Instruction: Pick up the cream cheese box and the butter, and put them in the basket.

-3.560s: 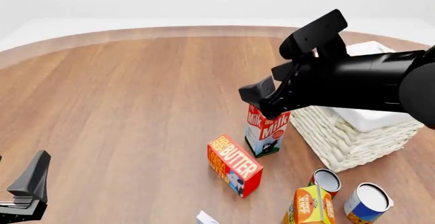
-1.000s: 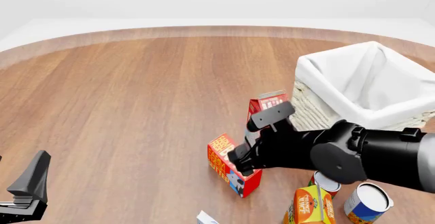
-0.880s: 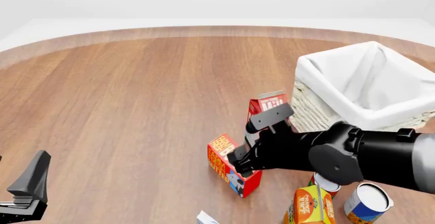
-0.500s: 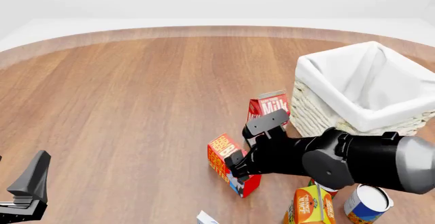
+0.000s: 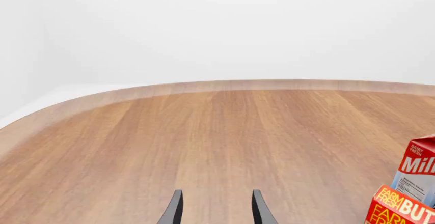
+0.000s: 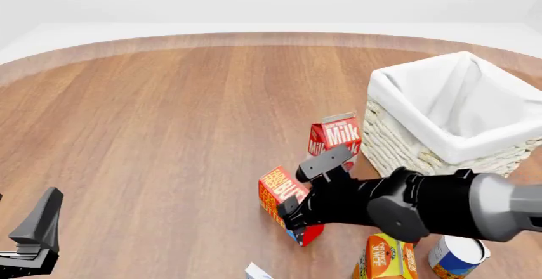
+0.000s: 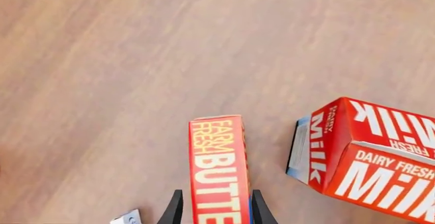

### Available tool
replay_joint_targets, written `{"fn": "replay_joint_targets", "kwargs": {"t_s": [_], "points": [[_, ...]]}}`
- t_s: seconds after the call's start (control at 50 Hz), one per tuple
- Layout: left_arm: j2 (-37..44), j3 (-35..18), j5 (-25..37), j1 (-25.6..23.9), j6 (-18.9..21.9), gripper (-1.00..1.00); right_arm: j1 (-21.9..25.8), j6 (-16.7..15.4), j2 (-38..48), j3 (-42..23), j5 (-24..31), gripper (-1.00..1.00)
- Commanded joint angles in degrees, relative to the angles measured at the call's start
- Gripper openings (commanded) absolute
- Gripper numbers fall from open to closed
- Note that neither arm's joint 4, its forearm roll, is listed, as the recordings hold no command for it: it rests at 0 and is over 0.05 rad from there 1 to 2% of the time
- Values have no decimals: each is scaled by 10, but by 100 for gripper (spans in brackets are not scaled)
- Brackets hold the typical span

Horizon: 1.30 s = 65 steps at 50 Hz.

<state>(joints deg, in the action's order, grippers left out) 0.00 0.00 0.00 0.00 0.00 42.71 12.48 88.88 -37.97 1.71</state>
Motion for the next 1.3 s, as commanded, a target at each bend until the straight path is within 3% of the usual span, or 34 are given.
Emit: {"fn": "replay_joint_targets", "kwargs": {"t_s": [0.02, 0.84, 0.86, 1.24, 1.3], "points": [[0, 0, 0, 0, 0, 100, 3, -2, 13, 5, -6, 100], [0, 0, 0, 0, 0, 100, 3, 5, 45, 15, -38, 100], [0, 0, 0, 0, 0, 100, 2, 3, 45, 14, -37, -100], [0, 0, 0, 0, 0, 100, 15, -1, 0, 1, 2, -100], [0, 0, 0, 0, 0, 100, 21, -21, -28, -21, 32, -100]]}}
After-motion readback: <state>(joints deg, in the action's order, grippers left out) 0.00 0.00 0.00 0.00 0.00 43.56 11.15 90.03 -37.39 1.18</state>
